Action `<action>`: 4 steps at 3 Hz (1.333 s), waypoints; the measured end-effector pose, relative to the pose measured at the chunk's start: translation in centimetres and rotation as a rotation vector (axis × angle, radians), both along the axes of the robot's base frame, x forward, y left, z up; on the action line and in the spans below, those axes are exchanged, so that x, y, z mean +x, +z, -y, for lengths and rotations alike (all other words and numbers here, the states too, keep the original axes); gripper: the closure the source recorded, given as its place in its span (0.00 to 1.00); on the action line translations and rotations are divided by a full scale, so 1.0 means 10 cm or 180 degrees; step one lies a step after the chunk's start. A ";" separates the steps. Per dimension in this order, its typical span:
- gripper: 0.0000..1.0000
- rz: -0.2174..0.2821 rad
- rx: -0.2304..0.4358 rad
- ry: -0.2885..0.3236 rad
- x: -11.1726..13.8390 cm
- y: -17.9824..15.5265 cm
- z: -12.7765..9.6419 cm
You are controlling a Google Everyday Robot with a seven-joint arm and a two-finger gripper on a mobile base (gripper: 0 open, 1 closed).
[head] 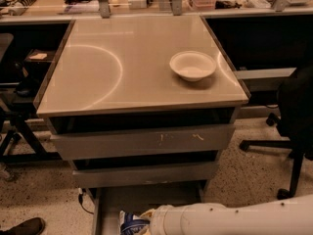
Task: Pick blue chip bag from bottom drawer and place on counter
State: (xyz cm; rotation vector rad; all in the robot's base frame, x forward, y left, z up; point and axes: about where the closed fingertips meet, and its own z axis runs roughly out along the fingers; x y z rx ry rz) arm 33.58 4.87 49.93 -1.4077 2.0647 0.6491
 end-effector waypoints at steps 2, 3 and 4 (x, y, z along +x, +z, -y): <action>1.00 0.0287 -0.0063 0.0004 0.17 0.41 0.01; 1.00 0.0380 -0.0038 0.0050 0.29 0.82 -0.09; 1.00 0.0537 -0.0072 0.0151 0.36 1.29 -0.18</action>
Offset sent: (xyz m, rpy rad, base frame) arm 0.0209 -0.0031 0.0478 0.0065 -0.0741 -0.0082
